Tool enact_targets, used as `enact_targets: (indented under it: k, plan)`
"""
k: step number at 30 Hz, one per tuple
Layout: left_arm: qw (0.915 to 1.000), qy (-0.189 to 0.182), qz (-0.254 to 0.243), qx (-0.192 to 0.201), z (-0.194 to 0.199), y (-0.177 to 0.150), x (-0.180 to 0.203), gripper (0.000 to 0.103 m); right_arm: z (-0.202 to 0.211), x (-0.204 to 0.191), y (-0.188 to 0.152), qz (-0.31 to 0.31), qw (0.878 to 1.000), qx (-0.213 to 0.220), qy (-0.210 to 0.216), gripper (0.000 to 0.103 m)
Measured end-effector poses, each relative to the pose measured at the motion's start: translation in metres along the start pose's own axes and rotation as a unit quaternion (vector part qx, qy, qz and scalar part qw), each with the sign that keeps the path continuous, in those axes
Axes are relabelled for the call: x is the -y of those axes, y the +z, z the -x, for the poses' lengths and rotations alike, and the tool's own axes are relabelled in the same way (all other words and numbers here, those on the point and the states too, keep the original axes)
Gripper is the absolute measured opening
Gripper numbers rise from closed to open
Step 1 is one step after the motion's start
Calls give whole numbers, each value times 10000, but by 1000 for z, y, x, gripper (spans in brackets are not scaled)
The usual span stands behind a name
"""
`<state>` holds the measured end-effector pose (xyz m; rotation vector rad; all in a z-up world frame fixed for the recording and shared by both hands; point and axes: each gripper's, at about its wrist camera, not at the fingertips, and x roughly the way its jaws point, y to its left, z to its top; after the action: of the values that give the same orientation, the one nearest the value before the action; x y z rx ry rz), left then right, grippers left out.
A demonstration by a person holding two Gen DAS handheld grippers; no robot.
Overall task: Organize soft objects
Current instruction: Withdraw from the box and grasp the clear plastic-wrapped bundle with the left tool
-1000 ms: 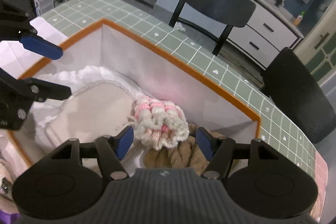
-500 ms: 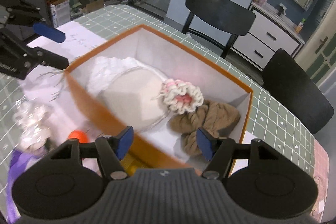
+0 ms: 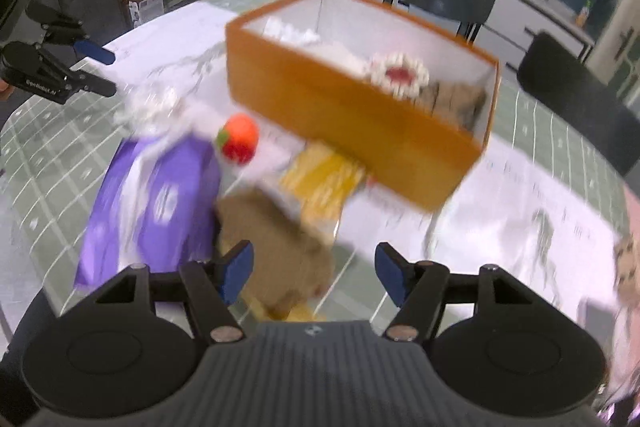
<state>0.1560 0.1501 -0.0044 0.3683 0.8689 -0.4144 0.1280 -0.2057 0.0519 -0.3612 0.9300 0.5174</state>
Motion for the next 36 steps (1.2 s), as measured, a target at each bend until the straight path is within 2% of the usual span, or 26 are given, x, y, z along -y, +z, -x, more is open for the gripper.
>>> enact_targets:
  k: [3, 9, 14, 17, 19, 22, 27, 29, 31, 34, 36]
  plan:
    - [9997, -217, 22, -82, 3, -23, 9, 64, 6, -9, -26, -73, 9999, -16, 134, 67]
    - [9989, -420, -184, -56, 11, -38, 27, 64, 13, -28, -55, -95, 9993, 13, 357, 70]
    - [9967, -340, -714, 172, 13, -28, 30, 64, 14, -34, -64, -69, 9988, 45, 486, 72]
    - [9883, -315, -1428, 440, 14, -15, 35, 68, 12, -31, -66, -109, 9986, 57, 508, 72]
    - [9765, -286, -2053, 600, 13, -5, 39, 76, 12, -28, -66, -141, 9986, 60, 503, 72]
    - [9531, -388, -2918, 696, 7, 7, 45, 76, 13, -24, -67, -189, 9986, 49, 490, 72]
    - [8975, -869, -4279, 625, -12, 23, 52, 77, 12, -18, -69, -260, 9987, -38, 448, 72]
    - [8746, -1053, -4711, 449, -23, 29, 54, 77, 13, -15, -71, -305, 9986, -62, 429, 72]
    - [8567, -1266, -4996, 232, -33, 35, 54, 77, 14, -13, -73, -359, 9985, -88, 410, 72]
    - [8390, -1666, -5172, -290, -50, 46, 53, 78, 15, -10, -77, -413, 9983, -134, 395, 72]
    - [8337, -1784, -5197, -559, -61, 51, 53, 78, 16, -7, -79, -452, 9981, -158, 383, 72]
